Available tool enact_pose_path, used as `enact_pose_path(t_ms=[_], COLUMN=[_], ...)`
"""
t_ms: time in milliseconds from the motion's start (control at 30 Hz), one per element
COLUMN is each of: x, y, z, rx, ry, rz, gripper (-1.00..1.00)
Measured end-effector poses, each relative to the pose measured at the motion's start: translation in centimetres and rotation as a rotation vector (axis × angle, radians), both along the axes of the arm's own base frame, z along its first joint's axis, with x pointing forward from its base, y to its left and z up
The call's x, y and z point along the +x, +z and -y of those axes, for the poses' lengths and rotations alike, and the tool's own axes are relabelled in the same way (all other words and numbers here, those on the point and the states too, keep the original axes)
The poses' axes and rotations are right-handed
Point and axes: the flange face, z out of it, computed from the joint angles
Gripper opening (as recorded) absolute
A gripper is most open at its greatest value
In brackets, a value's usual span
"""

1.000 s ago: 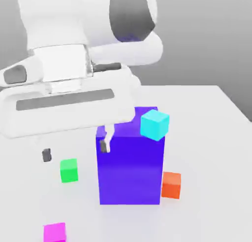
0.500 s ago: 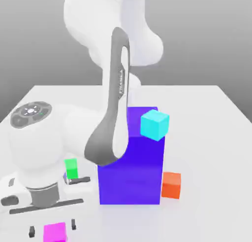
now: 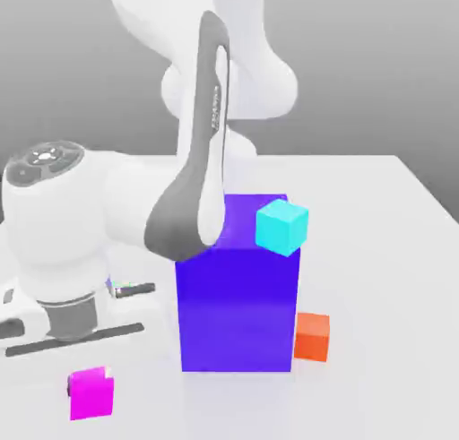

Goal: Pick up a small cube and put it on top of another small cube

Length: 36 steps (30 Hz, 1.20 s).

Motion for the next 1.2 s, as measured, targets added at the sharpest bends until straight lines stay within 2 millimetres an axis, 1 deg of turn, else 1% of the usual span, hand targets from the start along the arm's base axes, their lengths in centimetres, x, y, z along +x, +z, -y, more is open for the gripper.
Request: enact_pose_path(t_ms=[200,300,400,533,667,867,933,1000,1200], x=[-4.5,-7.2,-9.6,-12.5,-15.4,-19.1,-20.2,-20.7,-20.1], y=[2.9,3.8,4.3,4.4,4.1,3.0,2.6,2.2,0.8], z=[2.4,3.5,4.0,3.7,3.1,1.2,0.3,-0.5,-1.3], rx=[-0.019,-0.018,-0.012,0.003,0.02,0.038,0.038,0.043,0.07], ry=[0.34,0.504,0.679,0.929,1.18,1.57,1.704,1.79,1.833], rz=[-0.033,-0.049,-0.063,-0.074,-0.074,-0.05,-0.035,-0.016,0.034], gripper=[-1.0,-1.0,-1.0,-1.0,-1.0,-1.0,-1.0,-1.0,-1.0])
